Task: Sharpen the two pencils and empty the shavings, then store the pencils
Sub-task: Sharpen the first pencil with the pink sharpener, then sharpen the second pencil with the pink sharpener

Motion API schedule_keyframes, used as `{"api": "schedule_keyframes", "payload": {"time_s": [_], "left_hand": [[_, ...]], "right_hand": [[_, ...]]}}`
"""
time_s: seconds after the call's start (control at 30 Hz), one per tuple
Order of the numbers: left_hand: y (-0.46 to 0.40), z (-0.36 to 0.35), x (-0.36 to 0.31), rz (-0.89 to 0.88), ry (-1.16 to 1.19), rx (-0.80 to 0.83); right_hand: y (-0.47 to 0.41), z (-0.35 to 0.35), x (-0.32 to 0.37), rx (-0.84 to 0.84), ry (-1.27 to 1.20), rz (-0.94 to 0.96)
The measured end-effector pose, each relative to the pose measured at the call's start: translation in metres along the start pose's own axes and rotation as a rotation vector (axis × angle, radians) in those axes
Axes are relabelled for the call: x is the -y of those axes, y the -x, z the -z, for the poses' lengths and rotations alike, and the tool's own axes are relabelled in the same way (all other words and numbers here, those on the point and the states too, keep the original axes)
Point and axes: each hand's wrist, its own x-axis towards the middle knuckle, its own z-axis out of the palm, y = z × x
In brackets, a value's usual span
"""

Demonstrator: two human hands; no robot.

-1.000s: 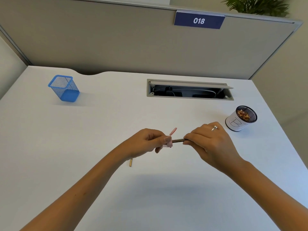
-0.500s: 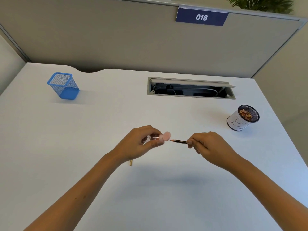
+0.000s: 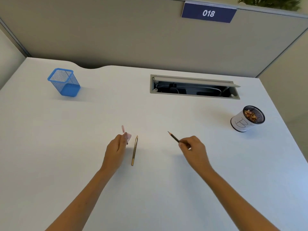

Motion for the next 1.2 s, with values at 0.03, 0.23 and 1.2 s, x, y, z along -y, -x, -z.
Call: {"api": "schedule_keyframes", "payload": {"time_s": [0.03, 0.23, 1.2], "left_hand": [[-0.001, -0.002, 0.009, 0.002, -0.025, -0.038], [-0.001, -0.014, 0.042, -0.057, -0.203, -0.259], [-0.005, 0.021, 0.044, 0.009, -0.065, 0.166]], "right_hand": [[-0.001, -0.012, 0.001, -0.012, -0.009, -0.044], [-0.008, -0.061, 0.006, -0.053, -0.082, -0.242], [-0.003, -0.142, 0.067, 0.168, 0.122, -0.17]]}}
